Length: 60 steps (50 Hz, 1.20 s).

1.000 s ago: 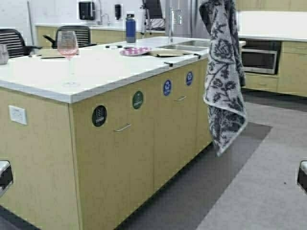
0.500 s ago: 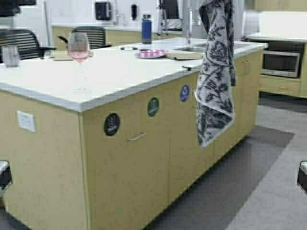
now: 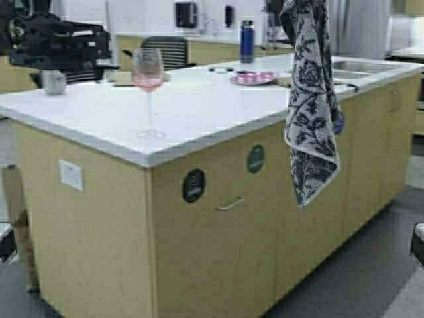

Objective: Get the cloth and wipe up the spill under the wine glass

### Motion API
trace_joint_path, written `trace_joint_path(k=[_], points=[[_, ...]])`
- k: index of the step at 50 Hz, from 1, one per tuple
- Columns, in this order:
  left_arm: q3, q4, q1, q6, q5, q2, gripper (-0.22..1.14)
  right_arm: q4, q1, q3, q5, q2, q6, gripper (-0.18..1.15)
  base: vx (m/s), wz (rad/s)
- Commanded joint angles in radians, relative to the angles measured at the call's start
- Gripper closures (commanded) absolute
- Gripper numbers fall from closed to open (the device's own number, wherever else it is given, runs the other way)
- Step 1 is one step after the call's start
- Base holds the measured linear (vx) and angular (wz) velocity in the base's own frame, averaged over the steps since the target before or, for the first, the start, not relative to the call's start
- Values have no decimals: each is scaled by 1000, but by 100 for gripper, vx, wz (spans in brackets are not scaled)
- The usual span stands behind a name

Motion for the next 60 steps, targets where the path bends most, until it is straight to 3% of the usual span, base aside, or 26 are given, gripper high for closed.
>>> trace_joint_path(k=[1, 20, 44, 60], points=[[-58, 0, -17, 2, -23, 49, 89, 2, 2, -25, -17, -8, -2, 91, 20, 27], [-121, 0, -118, 2, -117, 253, 89, 2, 2, -28, -17, -6, -2, 91, 22, 24], [-212, 48, -140, 9, -382, 555, 86, 2, 2, -18, -28, 2, -3, 91, 22, 4], [-212, 158, -143, 5, -624, 692, 56, 2, 2, -5, -51, 8, -2, 91, 19, -5]])
